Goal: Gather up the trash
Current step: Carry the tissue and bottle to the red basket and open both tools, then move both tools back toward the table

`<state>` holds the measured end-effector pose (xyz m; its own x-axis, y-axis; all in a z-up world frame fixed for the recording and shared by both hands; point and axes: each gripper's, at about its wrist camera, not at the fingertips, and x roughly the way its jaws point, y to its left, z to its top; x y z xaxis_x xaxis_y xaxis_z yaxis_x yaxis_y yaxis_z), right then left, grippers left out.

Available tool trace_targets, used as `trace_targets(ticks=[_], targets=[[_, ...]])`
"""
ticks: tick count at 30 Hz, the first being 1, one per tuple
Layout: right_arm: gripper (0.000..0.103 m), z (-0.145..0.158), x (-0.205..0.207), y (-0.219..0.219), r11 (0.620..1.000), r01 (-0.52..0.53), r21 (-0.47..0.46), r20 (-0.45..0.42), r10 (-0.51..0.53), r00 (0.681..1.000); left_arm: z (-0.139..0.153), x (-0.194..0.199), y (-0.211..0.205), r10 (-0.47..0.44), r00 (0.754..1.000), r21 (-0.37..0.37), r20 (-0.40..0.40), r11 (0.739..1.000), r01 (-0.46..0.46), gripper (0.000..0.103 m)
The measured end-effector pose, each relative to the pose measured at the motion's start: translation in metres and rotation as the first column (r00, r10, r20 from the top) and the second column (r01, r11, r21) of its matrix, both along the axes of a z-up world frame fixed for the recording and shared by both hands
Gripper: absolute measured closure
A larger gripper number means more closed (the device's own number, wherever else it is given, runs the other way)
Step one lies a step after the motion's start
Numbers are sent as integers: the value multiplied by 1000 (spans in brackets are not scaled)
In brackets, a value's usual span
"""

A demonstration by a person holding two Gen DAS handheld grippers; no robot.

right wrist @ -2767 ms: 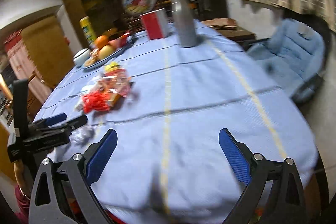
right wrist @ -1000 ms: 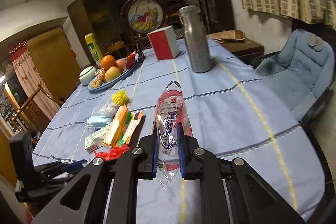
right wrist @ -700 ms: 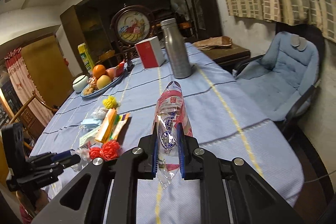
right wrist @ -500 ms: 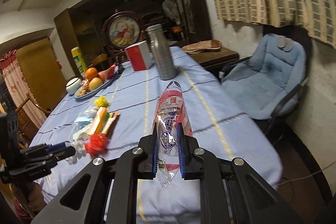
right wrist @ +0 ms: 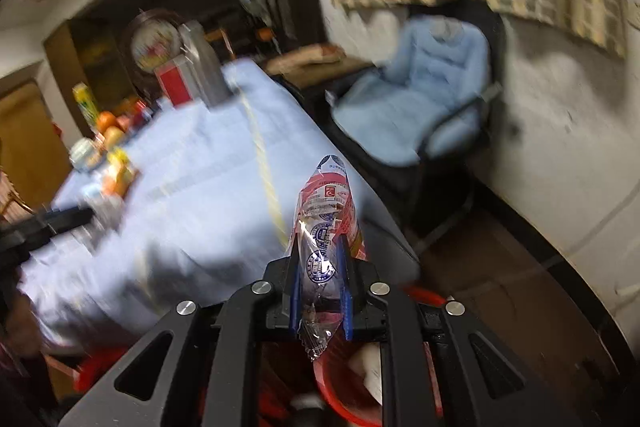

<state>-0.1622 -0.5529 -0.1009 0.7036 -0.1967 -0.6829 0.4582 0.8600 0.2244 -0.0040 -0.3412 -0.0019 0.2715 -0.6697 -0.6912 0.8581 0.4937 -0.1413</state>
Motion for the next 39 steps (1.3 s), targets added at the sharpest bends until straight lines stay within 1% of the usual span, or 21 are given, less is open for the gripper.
trace_targets(ticks=[1, 3, 4, 5, 6, 8, 9, 11, 14, 16, 18, 19, 20, 21, 22, 23, 26, 31, 35, 39], targets=[[84, -15, -3, -5, 1000, 16, 2, -43, -16, 999, -2, -4, -8, -19, 1000, 8, -3, 1000, 19, 68], [77, -44, -5, -13, 999, 52, 1, -130, -51, 990, -10, -16, -28, -69, 998, 34, -14, 997, 70, 68], [65, -62, -4, -17, 999, 52, 15, -182, -48, 982, -13, -20, -36, -88, 996, 45, -20, 995, 89, 68], [52, -72, -3, -20, 998, 54, 34, -206, -46, 977, -16, -23, -42, -105, 994, 55, -27, 993, 106, 68], [49, -82, -3, -26, 996, 66, 64, -222, -51, 974, -20, -27, -52, -129, 991, 70, -37, 989, 131, 68], [46, -87, -8, -37, 990, 80, 117, -195, -56, 979, -28, -35, -70, -169, 984, 95, -52, 980, 173, 68], [45, -85, -11, -42, 988, 89, 127, -176, -66, 982, -33, -40, -80, -193, 979, 109, -59, 974, 198, 68], [38, -80, -18, -53, 985, 123, 118, -141, -106, 984, -43, -50, -97, -231, 970, 133, -70, 962, 239, 68], [37, -71, -36, -74, 975, 201, 99, -88, -192, 977, -63, -64, -127, -291, 951, 179, -102, 935, 305, 68], [36, -68, -44, -86, 966, 231, 120, -58, -225, 973, -73, -71, -141, -315, 942, 206, -118, 920, 333, 68], [36, -68, -52, -96, 957, 253, 143, -35, -250, 968, -84, -79, -156, -339, 932, 232, -130, 903, 361, 66], [36, -69, -56, -100, 952, 262, 157, -24, -261, 965, -88, -82, -161, -352, 925, 246, -144, 893, 378, 58], [36, -70, -57, -103, 950, 266, 166, -17, -267, 963, -91, -83, -166, -357, 921, 256, -156, 886, 387, 46], [36, -71, -58, -105, 947, 270, 175, -10, -272, 962, -94, -84, -168, -354, 922, 262, -158, 885, 385, 38], [36, -73, -59, -107, 945, 271, 185, -3, -276, 961, -95, -84, -170, -348, 926, 264, -150, 888, 376, 28], [36, -74, -61, -109, 943, 271, 191, 2, -277, 961, -94, -82, -169, -339, 932, 262, -131, 895, 362, 24], [36, -74, -57, -109, 944, 260, 203, 11, -267, 964, -90, -76, -164, -312, 946, 266, -95, 907, 326, 19], [36, -63, -50, -98, 954, 226, 198, 34, -237, 971, -82, -58, -151, -244, 967, 252, -67, 934, 253, 16], [36, -52, -42, -86, 965, 196, 172, 38, -205, 978, -73, -49, -134, -188, 982, 231, -28, 954, 190, 14], [35, -37, -34, -72, 976, 161, 145, 51, -170, 984, -62, -32, -116, -112, 994, 209, 18, 972, 105, 13]])
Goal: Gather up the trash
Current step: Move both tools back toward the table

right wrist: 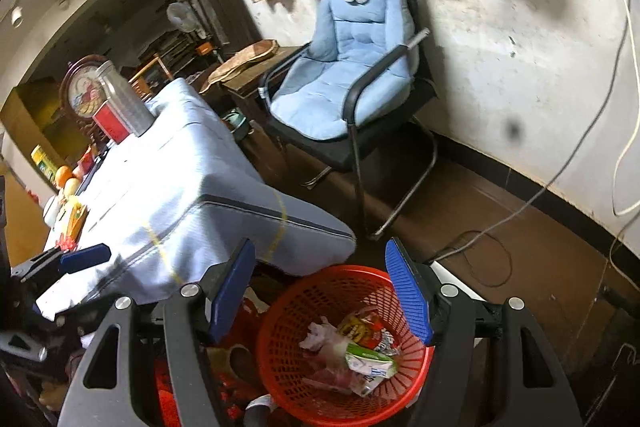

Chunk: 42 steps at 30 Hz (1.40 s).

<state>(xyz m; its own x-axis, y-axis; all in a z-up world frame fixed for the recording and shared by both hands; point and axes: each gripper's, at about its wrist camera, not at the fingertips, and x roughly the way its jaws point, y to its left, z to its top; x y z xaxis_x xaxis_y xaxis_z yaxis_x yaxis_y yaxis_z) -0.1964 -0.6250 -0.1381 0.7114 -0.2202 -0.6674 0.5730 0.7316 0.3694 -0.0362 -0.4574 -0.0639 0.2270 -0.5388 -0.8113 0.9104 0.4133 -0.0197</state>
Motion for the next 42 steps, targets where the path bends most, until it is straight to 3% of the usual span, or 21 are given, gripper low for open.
trace_targets(ticks=[9, 15, 20, 22, 26, 28, 31, 39, 42], targets=[[24, 33, 26, 38, 993, -89, -77, 12, 90, 996, 25, 37, 58, 178, 984, -92, 30, 980, -174, 9], [20, 51, 55, 64, 981, -165, -104, 20, 168, 986, 40, 67, 109, 330, 942, -148, 53, 936, -319, 7], [19, 63, 87, 93, 961, -254, -106, 25, 258, 966, 45, 100, 161, 484, 873, -178, 65, 866, -467, 7], [18, 69, 103, 109, 948, -299, -113, 26, 304, 952, 45, 116, 186, 551, 832, -180, 65, 826, -534, 7], [15, 76, 136, 147, 911, -391, -130, 18, 397, 918, 44, 143, 234, 672, 738, -179, 60, 735, -654, 7], [15, 78, 155, 167, 887, -443, -131, 8, 448, 894, 42, 157, 257, 732, 677, -170, 77, 679, -715, 7], [15, 80, 180, 195, 848, -514, -132, -10, 517, 856, 39, 175, 286, 783, 613, -142, 101, 621, -771, 7], [14, 79, 250, 267, 738, -666, -111, -61, 664, 746, 30, 205, 335, 832, 536, -84, 142, 550, -831, 7], [14, 75, 270, 288, 703, -704, -104, -85, 699, 711, 22, 215, 344, 838, 533, -65, 120, 542, -838, 7]])
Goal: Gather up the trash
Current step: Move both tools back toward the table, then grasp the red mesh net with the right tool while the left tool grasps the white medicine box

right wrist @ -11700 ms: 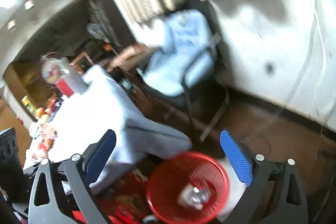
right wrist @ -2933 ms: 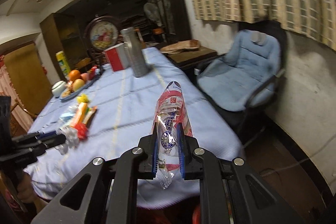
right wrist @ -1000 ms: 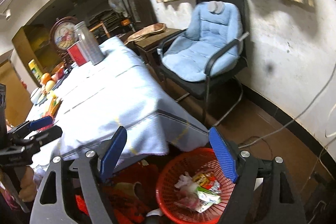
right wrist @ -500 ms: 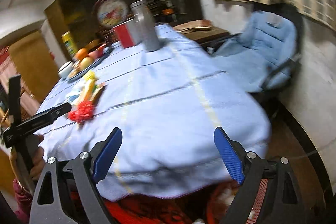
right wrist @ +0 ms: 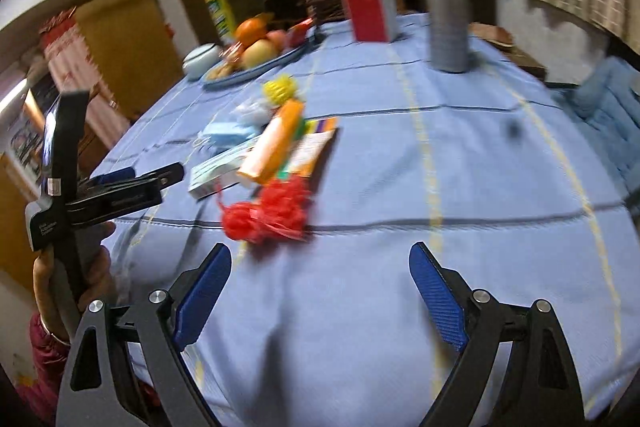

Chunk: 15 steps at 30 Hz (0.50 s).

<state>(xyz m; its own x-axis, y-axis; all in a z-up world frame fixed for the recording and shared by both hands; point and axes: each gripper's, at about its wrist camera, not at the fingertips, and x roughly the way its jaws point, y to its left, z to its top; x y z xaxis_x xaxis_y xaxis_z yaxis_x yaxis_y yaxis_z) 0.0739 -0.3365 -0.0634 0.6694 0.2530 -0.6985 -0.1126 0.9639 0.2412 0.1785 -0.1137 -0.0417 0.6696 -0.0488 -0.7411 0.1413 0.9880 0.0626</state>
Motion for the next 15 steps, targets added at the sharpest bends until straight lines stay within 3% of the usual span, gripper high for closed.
trace_targets(ticks=[3, 12, 13, 15], targets=[[14, -6, 19, 18, 999, -34, -9, -26, 34, 999, -7, 6, 3, -1, 999, -14, -38, 1000, 0, 7], [14, -23, 53, 44, 998, -49, -45, -101, 44, 994, -4, 7, 9, -75, 996, -146, -39, 987, 69, 7], [16, -24, 54, 44, 998, -57, -37, -103, 53, 993, -4, 9, 10, -75, 996, -155, -46, 986, 67, 7], [30, -23, 52, 42, 997, -61, -47, -85, 57, 995, -6, 11, 12, -72, 995, -174, -64, 983, 60, 7]])
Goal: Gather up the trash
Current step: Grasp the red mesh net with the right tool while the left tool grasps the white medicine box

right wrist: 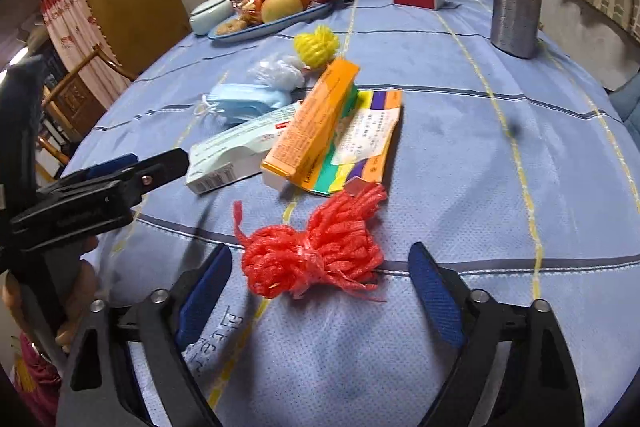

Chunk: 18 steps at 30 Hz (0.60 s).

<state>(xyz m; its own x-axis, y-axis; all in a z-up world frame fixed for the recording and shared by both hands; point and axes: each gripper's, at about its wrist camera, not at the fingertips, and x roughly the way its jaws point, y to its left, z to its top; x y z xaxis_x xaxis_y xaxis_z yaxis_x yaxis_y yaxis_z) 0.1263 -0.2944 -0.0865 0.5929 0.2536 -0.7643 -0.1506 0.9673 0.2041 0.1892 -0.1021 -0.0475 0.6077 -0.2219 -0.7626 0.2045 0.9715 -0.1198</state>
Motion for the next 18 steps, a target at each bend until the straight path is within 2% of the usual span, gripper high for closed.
trace_targets(ticks=[1, 2, 5, 7, 10, 12, 14, 17, 18], targets=[[51, -1, -1, -2, 1000, -1, -16, 5, 1, 1000, -1, 0, 0, -2, 1000, -8, -7, 1000, 2, 7], [52, -1, -3, -4, 1000, 1, -11, 13, -1, 1000, -1, 1, 0, -7, 1000, -12, -13, 1000, 7, 7], [53, 3, -11, -23, 997, 71, -15, 57, -70, 996, -4, 2, -8, -45, 998, 17, -34, 999, 46, 7], [53, 4, -14, -38, 993, 114, -33, 69, -111, 991, -6, 3, -20, -94, 995, 77, -44, 992, 97, 7], [51, 2, -14, -56, 987, 156, -33, 68, -153, 986, -6, 3, -46, -168, 986, 247, 0, 955, 163, 7], [50, -4, -11, -66, 987, 162, 19, 37, -163, 986, -6, 5, -60, -227, 974, 302, 12, 929, 213, 7], [48, -6, -10, -71, 986, 160, 57, 25, -162, 987, -10, 12, -68, -248, 969, 331, 4, 915, 232, 7], [47, -8, -9, -75, 986, 147, 82, 16, -148, 989, -21, 21, -71, -246, 969, 305, -28, 921, 243, 7], [46, -8, -9, -75, 986, 144, 88, 15, -145, 989, -25, 26, -70, -238, 969, 294, -60, 924, 245, 7]])
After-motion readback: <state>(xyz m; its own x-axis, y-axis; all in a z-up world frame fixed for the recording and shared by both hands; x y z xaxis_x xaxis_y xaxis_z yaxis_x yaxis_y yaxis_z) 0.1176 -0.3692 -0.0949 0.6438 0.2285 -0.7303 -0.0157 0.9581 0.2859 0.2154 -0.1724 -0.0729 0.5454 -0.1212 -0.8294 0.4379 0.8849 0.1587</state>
